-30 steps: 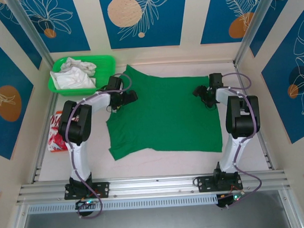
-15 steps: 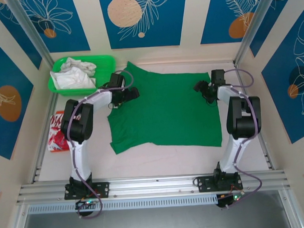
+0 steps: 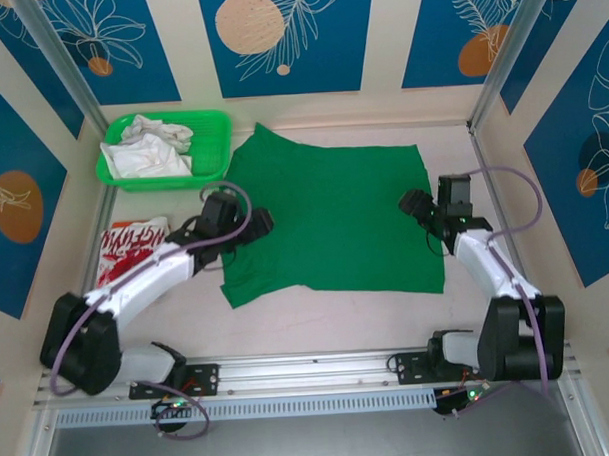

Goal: Fold and stack the t-shirts

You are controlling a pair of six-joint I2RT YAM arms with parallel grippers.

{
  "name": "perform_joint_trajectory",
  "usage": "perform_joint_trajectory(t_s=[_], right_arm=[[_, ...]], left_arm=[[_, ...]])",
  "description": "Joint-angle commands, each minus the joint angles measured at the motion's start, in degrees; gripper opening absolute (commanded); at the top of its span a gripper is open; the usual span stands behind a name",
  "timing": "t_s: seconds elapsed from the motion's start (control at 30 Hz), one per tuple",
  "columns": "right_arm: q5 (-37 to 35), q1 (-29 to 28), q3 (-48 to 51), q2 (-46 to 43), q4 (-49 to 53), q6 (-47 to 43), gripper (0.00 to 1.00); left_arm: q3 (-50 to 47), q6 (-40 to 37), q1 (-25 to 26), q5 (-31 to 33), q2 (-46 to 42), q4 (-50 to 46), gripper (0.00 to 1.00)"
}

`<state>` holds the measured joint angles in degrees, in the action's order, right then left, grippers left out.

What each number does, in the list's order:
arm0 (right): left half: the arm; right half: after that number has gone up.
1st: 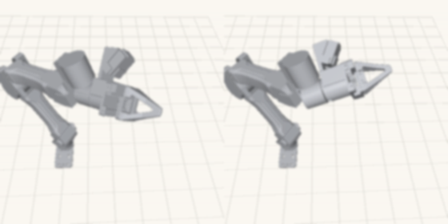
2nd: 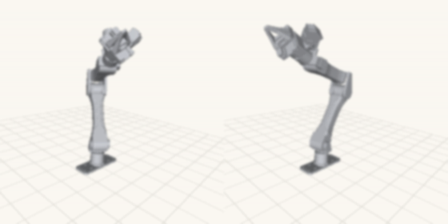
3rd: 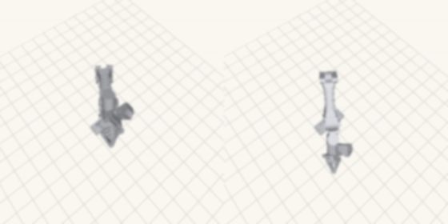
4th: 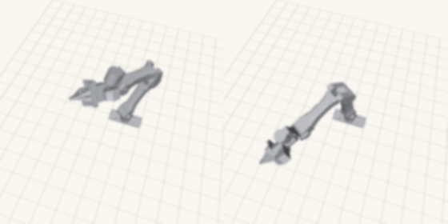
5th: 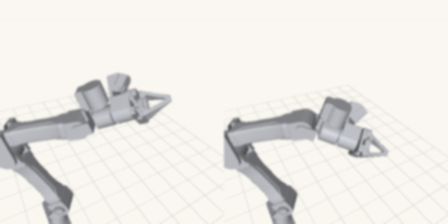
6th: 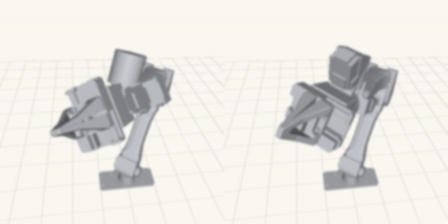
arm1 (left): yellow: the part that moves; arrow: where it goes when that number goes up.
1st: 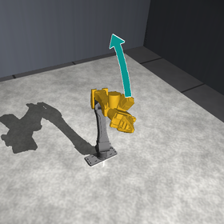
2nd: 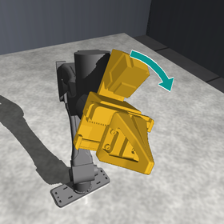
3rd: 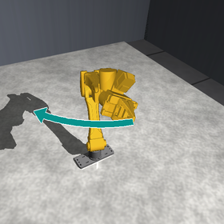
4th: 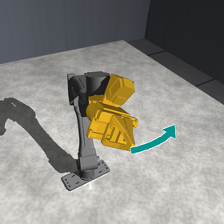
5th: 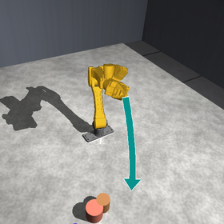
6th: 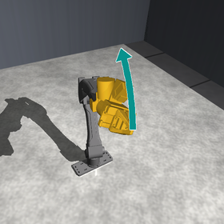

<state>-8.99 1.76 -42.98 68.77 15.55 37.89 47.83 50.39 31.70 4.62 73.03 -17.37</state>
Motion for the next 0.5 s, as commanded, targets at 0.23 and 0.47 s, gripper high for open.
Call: perform_joint_trajectory(t_s=[0.23, 0.47], right_arm=[[-0.55, 0.10, 4.80, -8.47, 9.15, -0.62, 0.77], [0.38, -1.09, 3.53, -4.10, 7.01, -0.97, 0.77]], left_arm=[[-10.97, 33.14, 4.17, 0.22, -15.94, -29.88, 0.75], [-18.79, 45.38, 6.02, -4.36, -20.42, -25.37, 0.59]])
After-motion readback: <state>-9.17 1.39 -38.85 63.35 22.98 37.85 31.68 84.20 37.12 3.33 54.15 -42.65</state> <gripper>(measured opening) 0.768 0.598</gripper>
